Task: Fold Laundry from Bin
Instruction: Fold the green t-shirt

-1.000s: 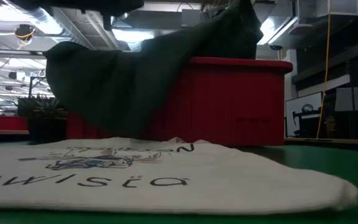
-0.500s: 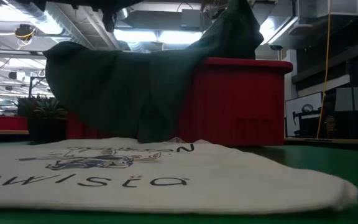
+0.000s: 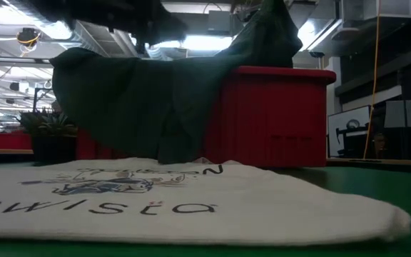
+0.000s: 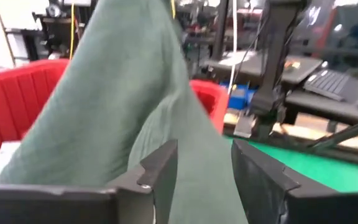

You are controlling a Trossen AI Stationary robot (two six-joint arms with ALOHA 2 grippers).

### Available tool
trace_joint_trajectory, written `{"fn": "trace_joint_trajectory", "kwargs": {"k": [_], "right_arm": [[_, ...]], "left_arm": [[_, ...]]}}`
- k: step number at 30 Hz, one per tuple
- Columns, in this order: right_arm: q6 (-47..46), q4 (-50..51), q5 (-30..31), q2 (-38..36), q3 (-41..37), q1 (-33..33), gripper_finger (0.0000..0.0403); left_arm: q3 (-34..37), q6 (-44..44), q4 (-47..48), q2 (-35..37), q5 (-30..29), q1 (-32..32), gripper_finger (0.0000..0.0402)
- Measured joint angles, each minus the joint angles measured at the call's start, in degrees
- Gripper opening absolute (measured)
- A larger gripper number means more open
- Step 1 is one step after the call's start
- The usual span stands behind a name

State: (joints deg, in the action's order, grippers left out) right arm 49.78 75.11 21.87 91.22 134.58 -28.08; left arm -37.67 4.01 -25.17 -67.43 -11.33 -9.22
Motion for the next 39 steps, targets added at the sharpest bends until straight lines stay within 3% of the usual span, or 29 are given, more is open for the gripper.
{"fn": "trace_joint_trajectory", "kwargs": {"k": [10,29,39], "right_arm": [[0.0,0.0,0.0,0.0,0.0,0.0,0.0003],[0.0,0.0,-0.1,0.0,0.0,0.0,0.0003],[0.0,0.0,-0.1,0.0,0.0,0.0,0.0003]], "left_arm": [[0.0,0.7,2.3,-2.4,0.4,-5.1,0.0152],[-0.4,6.1,11.3,-2.2,3.5,-5.3,0.0151],[-0.2,6.1,11.5,-2.3,5.2,-5.3,0.0085]]}}
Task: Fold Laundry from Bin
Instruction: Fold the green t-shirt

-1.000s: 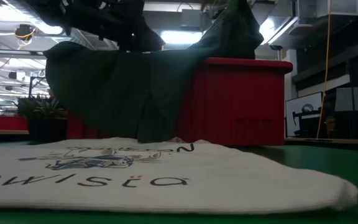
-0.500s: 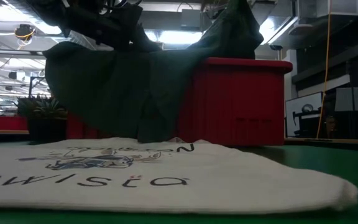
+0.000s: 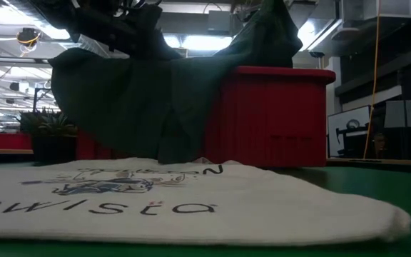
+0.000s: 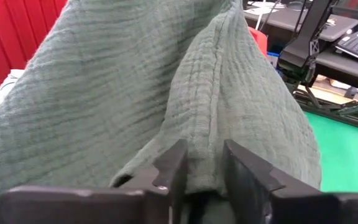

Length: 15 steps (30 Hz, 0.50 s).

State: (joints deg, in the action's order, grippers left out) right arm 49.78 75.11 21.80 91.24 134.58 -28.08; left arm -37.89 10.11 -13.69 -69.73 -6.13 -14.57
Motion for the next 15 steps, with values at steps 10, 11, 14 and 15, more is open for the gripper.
{"fn": "trace_joint_trajectory", "kwargs": {"k": [10,11,14,15], "right_arm": [[0.0,0.0,0.0,0.0,0.0,0.0,0.0003],[0.0,0.0,0.0,0.0,0.0,0.0,0.0003],[0.0,0.0,0.0,0.0,0.0,0.0,0.0003],[0.0,0.0,0.0,0.0,0.0,0.0,0.0003]], "left_arm": [[0.2,1.4,-1.5,0.1,4.4,-2.1,0.0005],[0.2,1.8,-2.2,0.1,4.7,-2.4,0.0005],[0.5,2.0,-3.9,0.5,4.7,-2.7,0.0003],[0.5,2.0,-4.4,0.8,4.7,-2.8,0.0002]]}}
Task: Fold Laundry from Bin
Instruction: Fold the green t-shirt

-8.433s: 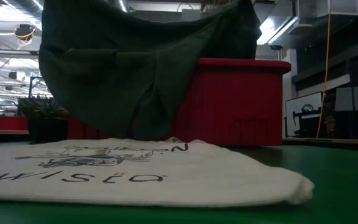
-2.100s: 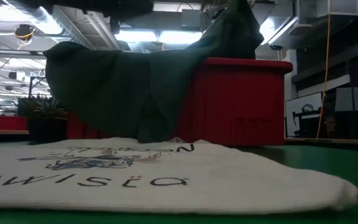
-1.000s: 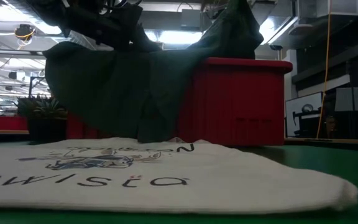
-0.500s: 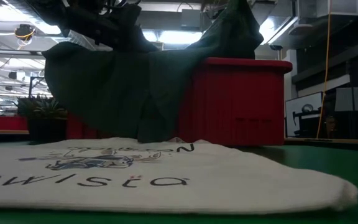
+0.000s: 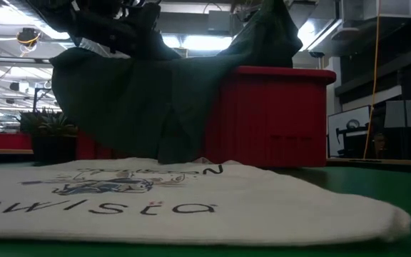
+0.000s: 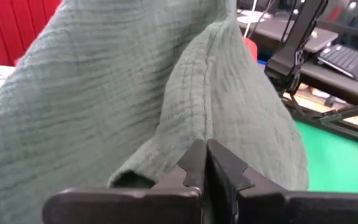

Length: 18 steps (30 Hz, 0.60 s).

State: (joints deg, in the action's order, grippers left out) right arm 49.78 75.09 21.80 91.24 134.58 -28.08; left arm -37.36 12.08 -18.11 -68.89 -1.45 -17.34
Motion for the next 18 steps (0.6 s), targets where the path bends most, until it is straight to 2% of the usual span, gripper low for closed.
{"fn": "trace_joint_trajectory", "kwargs": {"k": [6,12,18], "right_arm": [[0.2,-0.8,0.3,0.0,0.3,-0.1,0.0003],[2.7,-4.7,1.1,-0.8,0.3,-0.1,0.0003],[3.6,-13.6,2.1,-1.0,0.4,-0.1,0.0003]], "left_arm": [[-0.1,-0.1,-4.5,4.3,-0.1,-0.2,0.0001],[-0.5,-0.2,-10.1,11.6,-0.5,-1.7,0.0],[-8.0,-0.6,-10.4,16.7,-0.9,-7.1,0.0]]}}
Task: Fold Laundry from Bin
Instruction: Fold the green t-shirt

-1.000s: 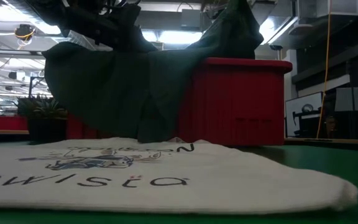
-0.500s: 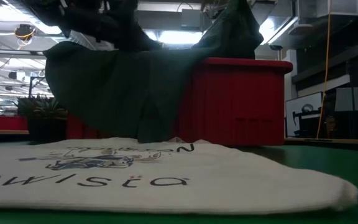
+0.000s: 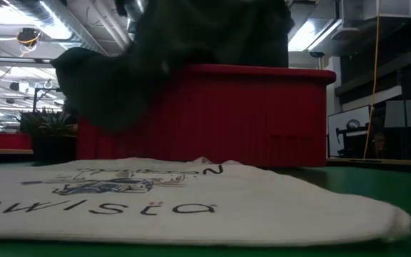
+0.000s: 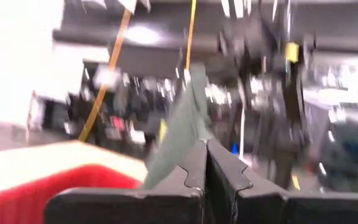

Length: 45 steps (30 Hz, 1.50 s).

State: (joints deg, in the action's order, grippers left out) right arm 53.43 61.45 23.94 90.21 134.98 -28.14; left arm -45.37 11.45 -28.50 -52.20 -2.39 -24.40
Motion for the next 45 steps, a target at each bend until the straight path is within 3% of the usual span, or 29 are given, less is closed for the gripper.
{"fn": "trace_joint_trajectory", "kwargs": {"k": [5,15,21,29,36,45], "right_arm": [[3.7,-6.5,0.0,0.0,0.0,0.0,0.0003],[11.4,-20.5,0.3,0.0,0.0,-1.5,0.0003],[9.9,-22.0,-7.8,1.1,0.0,-8.0,0.0003],[9.7,-23.3,-13.6,2.8,-0.1,-18.0,0.0003],[4.9,-31.6,-22.8,5.1,-0.1,-26.6,0.0003],[-1.8,-32.0,-30.7,5.7,-0.1,-32.9,0.0003]], "left_arm": [[-11.5,0.0,2.3,0.0,0.6,-6.3,0.0],[-33.2,0.0,20.8,-4.6,1.2,-17.8,0.0],[-39.6,0.5,21.3,-10.8,6.7,-23.6,0.0],[-48.3,7.8,21.5,-20.6,17.3,-34.2,0.0],[-57.2,13.6,21.3,-28.6,26.5,-42.4,0.0],[-64.4,20.4,21.1,-32.8,38.3,-49.4,0.0001]]}}
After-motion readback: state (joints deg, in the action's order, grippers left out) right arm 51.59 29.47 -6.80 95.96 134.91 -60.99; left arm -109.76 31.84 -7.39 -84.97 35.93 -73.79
